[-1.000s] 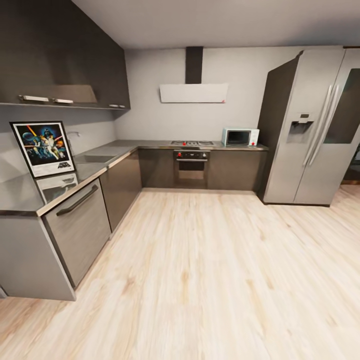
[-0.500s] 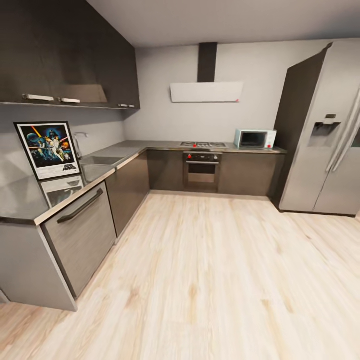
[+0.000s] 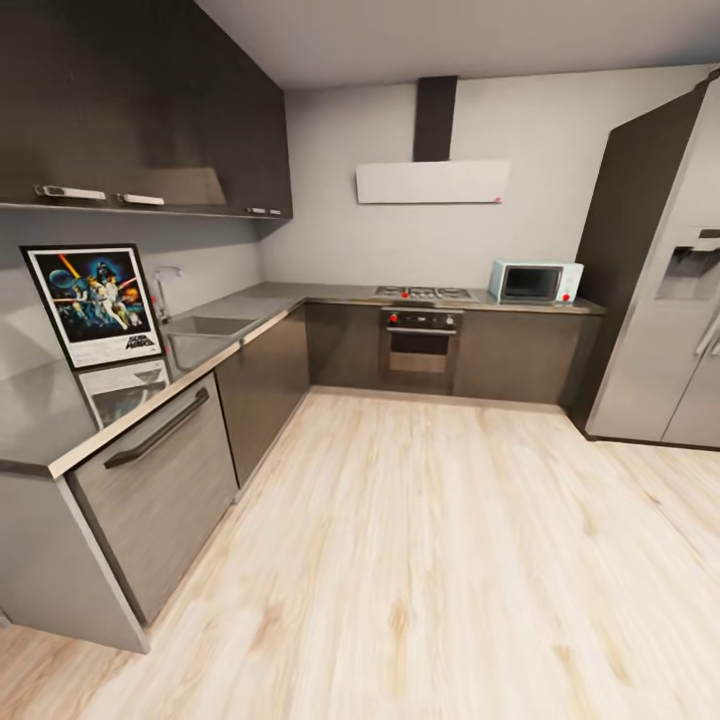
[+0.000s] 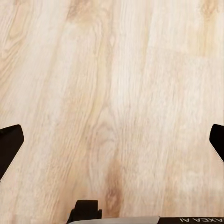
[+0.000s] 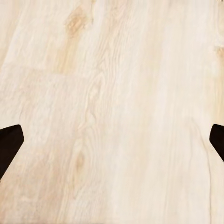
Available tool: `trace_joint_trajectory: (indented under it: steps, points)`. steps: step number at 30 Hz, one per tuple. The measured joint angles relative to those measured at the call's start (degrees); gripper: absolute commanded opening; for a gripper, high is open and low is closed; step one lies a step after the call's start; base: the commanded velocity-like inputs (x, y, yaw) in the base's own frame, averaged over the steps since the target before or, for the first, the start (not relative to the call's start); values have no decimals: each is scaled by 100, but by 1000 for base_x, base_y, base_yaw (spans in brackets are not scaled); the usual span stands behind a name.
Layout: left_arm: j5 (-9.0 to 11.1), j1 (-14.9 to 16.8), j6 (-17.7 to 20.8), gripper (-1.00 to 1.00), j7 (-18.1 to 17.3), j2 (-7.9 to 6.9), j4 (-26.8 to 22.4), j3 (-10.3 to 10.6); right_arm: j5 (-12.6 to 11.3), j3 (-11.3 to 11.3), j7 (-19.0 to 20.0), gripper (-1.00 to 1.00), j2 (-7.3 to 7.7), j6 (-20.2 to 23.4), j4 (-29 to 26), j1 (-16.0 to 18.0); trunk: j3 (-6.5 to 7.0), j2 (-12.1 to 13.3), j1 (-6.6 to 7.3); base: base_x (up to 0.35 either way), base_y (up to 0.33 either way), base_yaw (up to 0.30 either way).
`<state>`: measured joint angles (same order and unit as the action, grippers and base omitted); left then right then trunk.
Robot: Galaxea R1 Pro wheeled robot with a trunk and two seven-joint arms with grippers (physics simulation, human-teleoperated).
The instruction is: Pick up the poster from the kitchen countertop and hang it on one of the wall nails in the kitchen.
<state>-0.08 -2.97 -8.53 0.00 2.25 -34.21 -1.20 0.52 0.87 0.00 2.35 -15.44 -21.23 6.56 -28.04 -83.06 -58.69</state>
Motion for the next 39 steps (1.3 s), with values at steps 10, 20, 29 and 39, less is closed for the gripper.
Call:
trace_joint_trajectory:
  steps: [10,20,29,39]
  points:
    - [0,0,0,100,0,0,0,0,4,0,3,100,0,6,9,0,0,0,0,335,0,1]
    - [0,0,0,100,0,0,0,0,4,1,6,100,0,6,9,-1,0,0,0,335,-12,0]
    - [0,0,-1,100,0,0,1,0,4,-1,1,100,0,-2,9,0,0,0,-1,313,-112,0]
    - [0,0,-5,100,1,0,2,0,4,-3,0,100,0,-3,9,0,0,0,-1,269,-182,0]
